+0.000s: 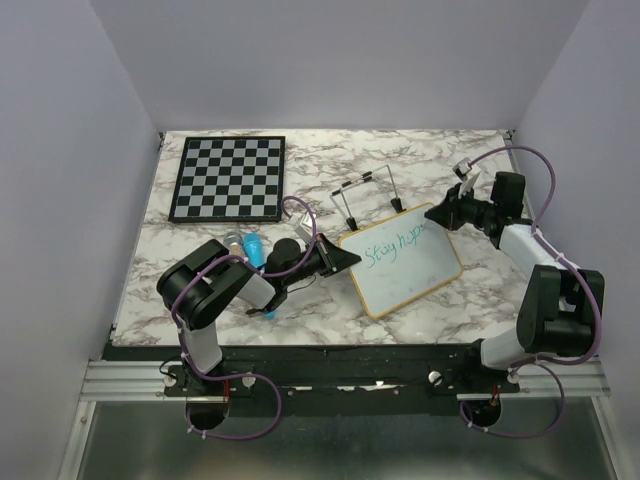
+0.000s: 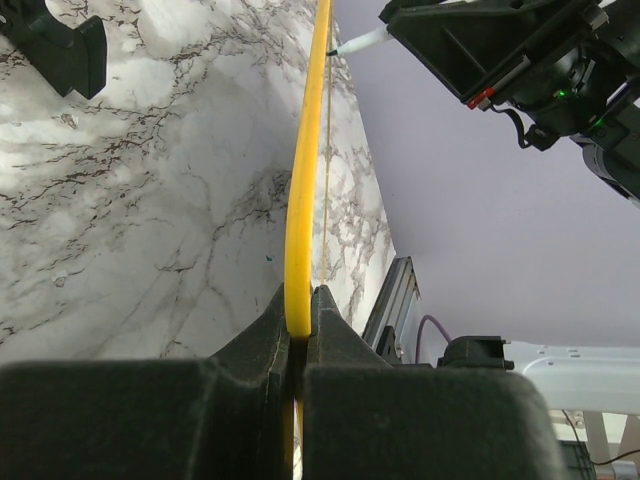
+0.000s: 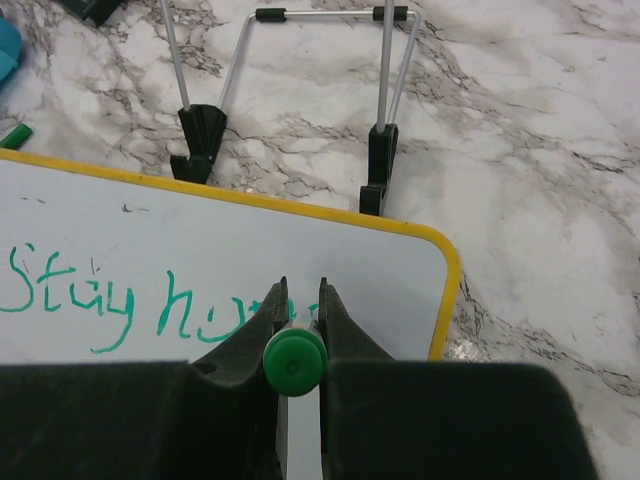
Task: Write a sentence on the whiteboard
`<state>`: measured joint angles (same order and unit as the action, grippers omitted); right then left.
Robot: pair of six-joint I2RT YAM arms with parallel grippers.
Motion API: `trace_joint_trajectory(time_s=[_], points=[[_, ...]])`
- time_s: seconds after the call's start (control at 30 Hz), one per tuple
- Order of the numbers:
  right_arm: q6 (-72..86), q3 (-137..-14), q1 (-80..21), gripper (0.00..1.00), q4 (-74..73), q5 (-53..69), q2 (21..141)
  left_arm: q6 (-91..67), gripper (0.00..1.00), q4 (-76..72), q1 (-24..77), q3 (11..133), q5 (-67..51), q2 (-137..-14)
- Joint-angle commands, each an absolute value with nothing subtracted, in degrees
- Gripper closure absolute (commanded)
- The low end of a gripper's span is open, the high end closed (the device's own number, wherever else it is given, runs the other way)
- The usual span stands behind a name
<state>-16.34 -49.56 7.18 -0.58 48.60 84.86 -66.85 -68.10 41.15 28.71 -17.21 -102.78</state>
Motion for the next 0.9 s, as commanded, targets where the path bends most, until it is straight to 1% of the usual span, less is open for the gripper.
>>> trace_joint_trajectory(time_s=[0.0,0.33,0.87], points=[[-19.2,-50.2,6.9,0.99,-4.6,50.9,84.6,-64.9,1.0,-71.1,41.1,29.4,-18.5,-102.7],[-22.3,-48.6,6.9,0.99,-8.5,49.4,82.9,-64.8,1.0,-71.2,41.2,29.0,-18.4,-102.4],[-22.5,-49.2,6.9,0.99,-9.0,43.7,82.2,-64.7,1.0,-70.9,41.1,29.1,-18.5,-102.2]])
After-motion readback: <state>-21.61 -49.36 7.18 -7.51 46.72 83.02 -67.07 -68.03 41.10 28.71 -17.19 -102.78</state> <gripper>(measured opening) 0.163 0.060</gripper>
